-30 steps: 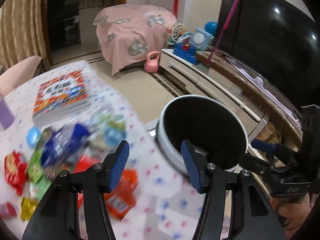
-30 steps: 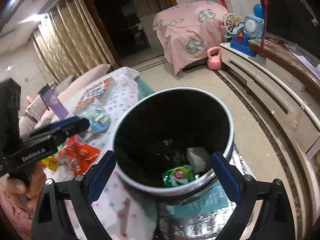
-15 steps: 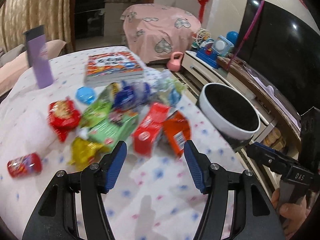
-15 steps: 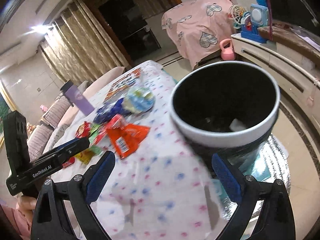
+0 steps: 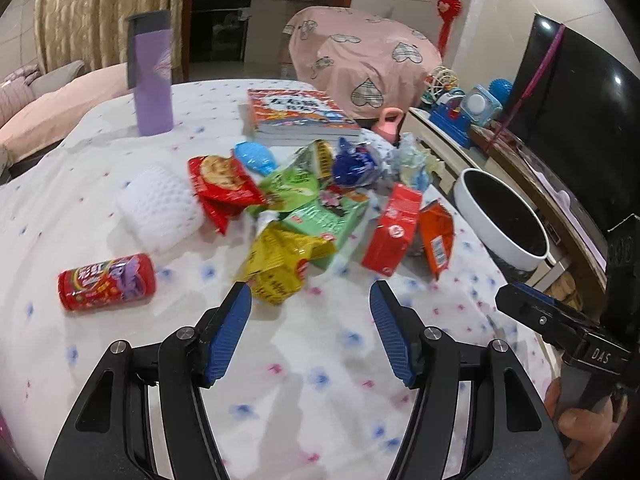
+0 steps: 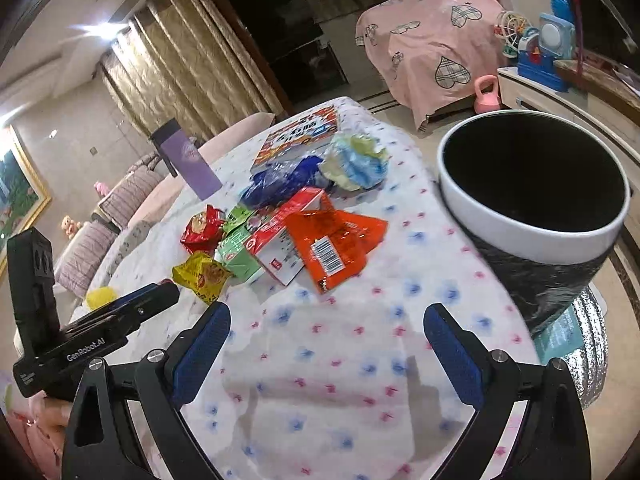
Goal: Collect trash
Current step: 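Grasp the yellow wrapper with the left gripper while the right grasps the orange packet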
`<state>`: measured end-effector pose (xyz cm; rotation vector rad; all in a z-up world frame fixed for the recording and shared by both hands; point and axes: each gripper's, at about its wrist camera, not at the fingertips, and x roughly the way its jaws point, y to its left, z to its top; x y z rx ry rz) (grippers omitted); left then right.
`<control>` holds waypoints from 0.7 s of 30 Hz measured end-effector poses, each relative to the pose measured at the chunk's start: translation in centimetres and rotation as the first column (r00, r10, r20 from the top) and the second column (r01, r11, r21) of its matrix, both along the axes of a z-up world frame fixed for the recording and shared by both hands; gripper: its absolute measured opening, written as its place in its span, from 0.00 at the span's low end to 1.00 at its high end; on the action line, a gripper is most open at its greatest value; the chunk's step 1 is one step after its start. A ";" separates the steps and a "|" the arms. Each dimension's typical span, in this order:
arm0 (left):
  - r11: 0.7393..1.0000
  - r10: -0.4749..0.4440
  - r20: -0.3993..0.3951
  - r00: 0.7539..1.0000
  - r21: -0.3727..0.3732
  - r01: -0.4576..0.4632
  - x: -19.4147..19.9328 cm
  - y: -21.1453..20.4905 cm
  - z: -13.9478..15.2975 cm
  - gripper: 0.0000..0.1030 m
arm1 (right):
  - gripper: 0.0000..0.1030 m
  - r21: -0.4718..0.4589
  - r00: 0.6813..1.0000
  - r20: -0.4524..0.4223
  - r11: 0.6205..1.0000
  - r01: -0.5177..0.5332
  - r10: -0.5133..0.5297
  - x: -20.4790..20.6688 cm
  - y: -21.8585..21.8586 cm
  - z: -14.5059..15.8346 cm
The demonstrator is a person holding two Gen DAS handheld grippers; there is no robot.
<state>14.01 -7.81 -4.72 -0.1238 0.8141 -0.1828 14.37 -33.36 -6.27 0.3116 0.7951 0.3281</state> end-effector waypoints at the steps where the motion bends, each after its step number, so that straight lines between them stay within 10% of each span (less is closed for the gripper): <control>1: 1.000 0.004 -0.002 1.000 -0.001 -0.004 -0.1 0.3 -0.1 0.61 | 0.95 -0.002 1.000 0.000 1.000 -0.002 0.002 0.1 0.2 -0.1; 11: 1.000 0.023 -0.031 0.999 0.004 -0.022 1.2 1.0 -1.3 0.61 | 0.94 -0.027 0.999 0.025 0.999 0.021 -0.020 1.7 1.1 -0.4; 21: 1.000 0.023 -0.063 0.998 0.010 -0.023 4.2 0.7 -2.9 0.60 | 0.71 -0.061 1.000 -0.017 0.998 0.026 -0.027 5.9 1.8 -1.4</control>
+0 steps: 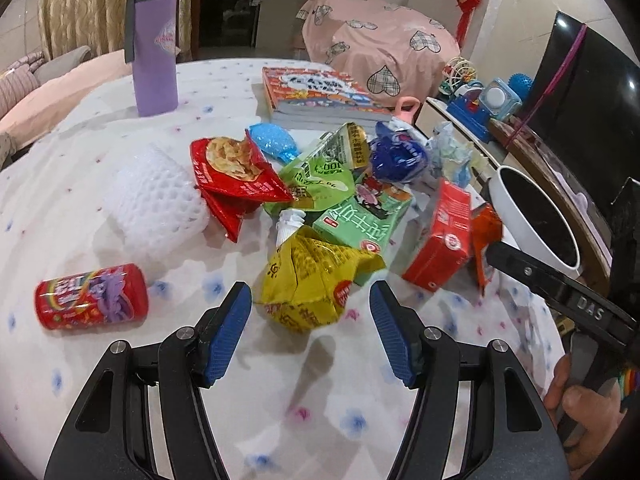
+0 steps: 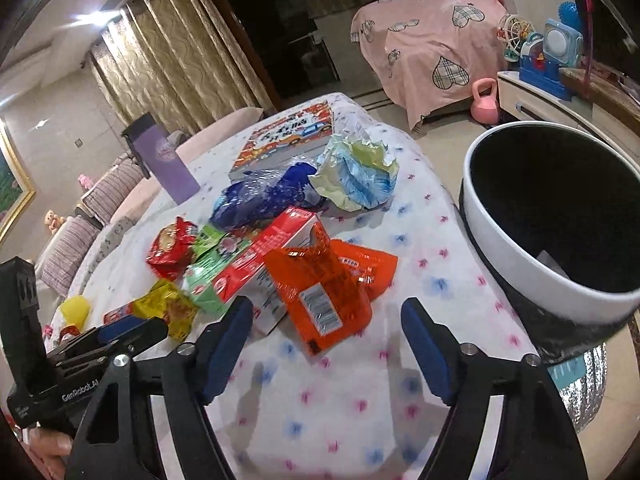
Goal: Collect trash
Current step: 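Grasp the yellow wrapper with the left gripper while the right grasps the orange packet, then carry the yellow wrapper and orange packet over the bin with both grippers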
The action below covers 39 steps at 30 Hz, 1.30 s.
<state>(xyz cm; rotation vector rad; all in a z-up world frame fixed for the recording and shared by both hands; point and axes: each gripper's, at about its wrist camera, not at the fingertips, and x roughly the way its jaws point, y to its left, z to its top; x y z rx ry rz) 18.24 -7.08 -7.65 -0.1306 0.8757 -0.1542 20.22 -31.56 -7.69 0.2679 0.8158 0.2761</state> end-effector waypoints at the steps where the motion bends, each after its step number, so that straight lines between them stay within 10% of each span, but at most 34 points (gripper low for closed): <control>1: 1.000 -0.003 -0.004 1.000 -0.004 0.003 0.2 0.0 -0.2 0.51 | 0.68 -0.002 1.000 -0.006 1.000 0.002 -0.002 0.5 0.1 -0.3; 4: 0.999 -0.024 -0.028 0.999 -0.022 0.023 0.5 0.0 -0.8 0.16 | 0.41 0.004 0.999 -0.037 1.000 -0.003 0.004 1.7 0.3 -1.2; 6: 0.999 -0.029 -0.024 0.999 -0.026 0.029 0.4 0.1 -0.7 0.14 | 0.13 -0.006 0.999 -0.045 1.000 -0.002 0.001 1.8 0.4 -1.5; 12: 0.998 -0.040 0.006 0.999 -0.045 0.041 -1.2 0.0 0.8 0.13 | 0.01 -0.014 1.000 -0.008 1.000 -0.016 0.016 -0.2 0.2 -0.8; 20: 0.994 -0.093 0.058 0.994 -0.057 0.096 -3.3 -1.6 3.0 0.13 | 0.03 0.006 1.000 0.021 1.000 -0.010 0.010 -2.3 -1.4 0.6; 29: 0.992 -0.111 0.036 0.993 -0.061 0.113 -3.2 -2.0 2.6 0.13 | 0.43 0.009 0.998 0.036 0.999 -0.046 0.046 1.0 0.0 0.9; 32: 0.991 -0.111 0.034 0.993 -0.066 0.113 -3.1 -2.1 2.6 0.13 | 0.39 -0.013 0.998 0.007 0.998 -0.057 0.057 2.8 0.6 0.1; 34: 0.990 -0.119 0.034 0.992 -0.073 0.122 -3.1 -2.2 2.7 0.13 | 0.09 -0.032 0.998 -0.014 0.997 -0.066 0.065 3.5 1.0 -0.6; 39: 0.982 -0.170 0.051 0.984 -0.075 0.173 -3.0 -4.2 3.5 0.13 | 0.03 -0.037 0.998 0.024 0.998 -0.054 0.055 1.8 0.4 0.4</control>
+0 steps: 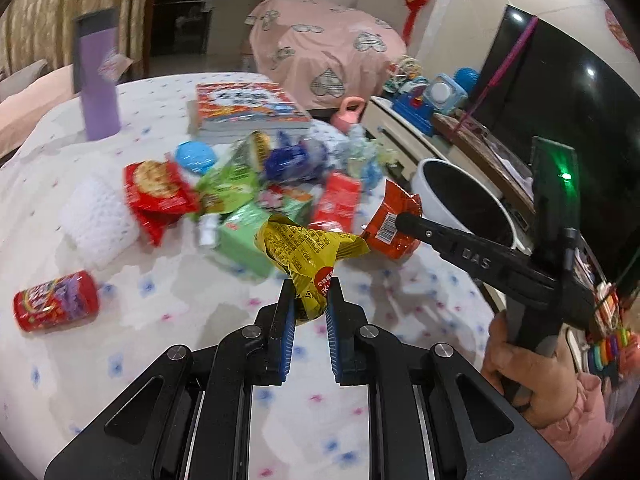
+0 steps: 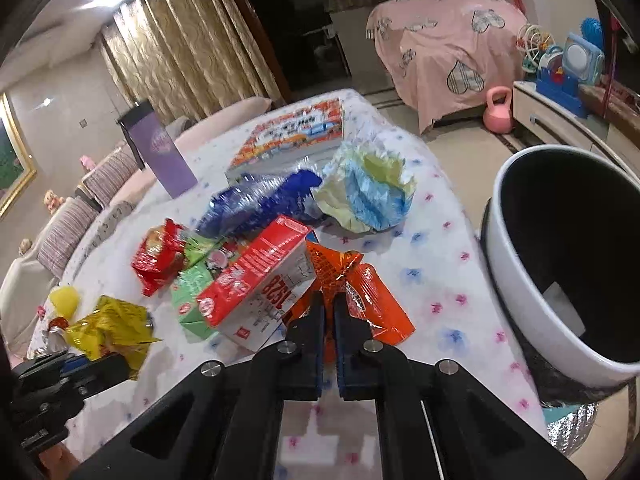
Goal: Collect trash
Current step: 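Carry the yellow wrapper and orange packet over the bin with both grippers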
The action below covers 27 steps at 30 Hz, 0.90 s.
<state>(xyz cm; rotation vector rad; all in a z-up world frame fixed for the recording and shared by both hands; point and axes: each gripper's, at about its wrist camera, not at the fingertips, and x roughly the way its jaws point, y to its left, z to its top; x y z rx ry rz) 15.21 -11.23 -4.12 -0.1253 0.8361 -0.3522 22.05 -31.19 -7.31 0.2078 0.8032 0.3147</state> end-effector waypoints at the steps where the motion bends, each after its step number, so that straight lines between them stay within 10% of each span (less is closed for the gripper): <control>1: 1.000 -0.017 0.003 1.000 -0.002 0.017 0.0 -0.7 0.2 0.13 | 0.03 0.006 1.000 0.012 1.000 0.004 -0.004 -0.6 -0.4 0.4; 27: 0.958 -0.286 0.023 0.958 0.028 0.285 4.7 -16.6 2.5 0.13 | 0.03 0.046 0.967 0.062 0.969 0.243 -0.246 -4.8 -16.0 4.3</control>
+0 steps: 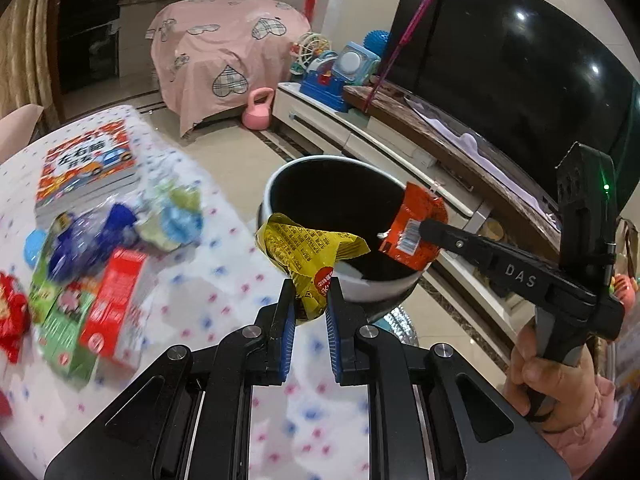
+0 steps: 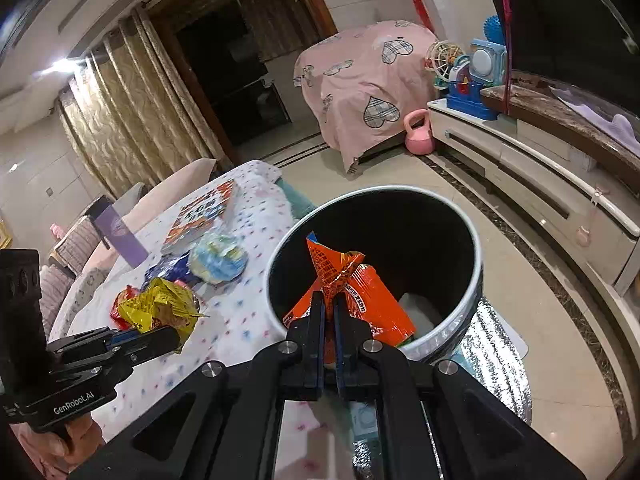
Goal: Collect trash
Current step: 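Carry the yellow wrapper and orange packet over the bin with both grippers, then open both grippers to drop the wrappers into the bin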
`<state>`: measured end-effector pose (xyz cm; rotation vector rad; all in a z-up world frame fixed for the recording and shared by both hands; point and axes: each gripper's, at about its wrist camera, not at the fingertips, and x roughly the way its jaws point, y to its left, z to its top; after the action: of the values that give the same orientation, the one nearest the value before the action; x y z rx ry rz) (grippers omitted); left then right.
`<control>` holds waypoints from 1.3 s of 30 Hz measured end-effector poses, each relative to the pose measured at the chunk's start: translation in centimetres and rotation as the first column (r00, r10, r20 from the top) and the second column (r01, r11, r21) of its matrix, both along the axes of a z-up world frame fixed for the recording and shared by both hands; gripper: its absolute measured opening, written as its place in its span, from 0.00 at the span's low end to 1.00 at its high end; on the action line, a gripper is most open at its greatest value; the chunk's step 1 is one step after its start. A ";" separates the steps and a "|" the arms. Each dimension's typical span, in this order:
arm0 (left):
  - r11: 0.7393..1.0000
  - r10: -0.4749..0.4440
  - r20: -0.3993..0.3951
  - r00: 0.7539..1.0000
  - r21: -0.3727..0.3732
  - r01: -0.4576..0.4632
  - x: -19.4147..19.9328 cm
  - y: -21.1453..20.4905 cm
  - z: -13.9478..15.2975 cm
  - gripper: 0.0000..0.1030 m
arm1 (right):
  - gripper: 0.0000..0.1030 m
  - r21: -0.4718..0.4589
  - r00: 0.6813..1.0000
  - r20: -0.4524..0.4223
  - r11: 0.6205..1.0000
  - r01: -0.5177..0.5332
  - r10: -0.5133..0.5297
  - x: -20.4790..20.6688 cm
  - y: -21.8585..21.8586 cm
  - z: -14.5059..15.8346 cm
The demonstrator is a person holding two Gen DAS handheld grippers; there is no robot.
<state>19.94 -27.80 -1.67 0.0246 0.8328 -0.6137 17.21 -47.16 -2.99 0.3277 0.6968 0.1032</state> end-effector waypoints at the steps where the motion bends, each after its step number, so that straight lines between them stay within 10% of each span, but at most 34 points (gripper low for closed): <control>1: 1.000 -0.004 0.001 1.000 0.001 0.004 0.1 -0.4 0.0 0.13 | 0.03 0.004 1.000 -0.003 1.000 0.002 -0.002 0.2 -0.4 0.0; 26: 0.996 -0.059 -0.061 0.996 0.065 0.063 5.5 -6.8 -1.5 0.17 | 0.05 0.008 0.998 -0.052 0.999 0.045 -0.044 4.2 -4.8 -1.1; 29: 0.996 -0.050 -0.071 0.996 0.070 0.055 5.8 -6.7 -1.7 0.38 | 0.09 0.007 0.997 -0.066 0.999 0.042 -0.041 4.7 -5.0 -1.4; 39: 0.999 -0.012 -0.075 0.997 0.048 0.015 4.1 -4.4 -1.6 0.51 | 0.41 0.028 0.996 -0.069 0.998 0.060 -0.058 4.3 -5.4 -1.6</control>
<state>24.05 -32.18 -3.30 0.0520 0.9205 -0.6097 21.53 -52.52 -4.58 0.3822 0.7535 0.0469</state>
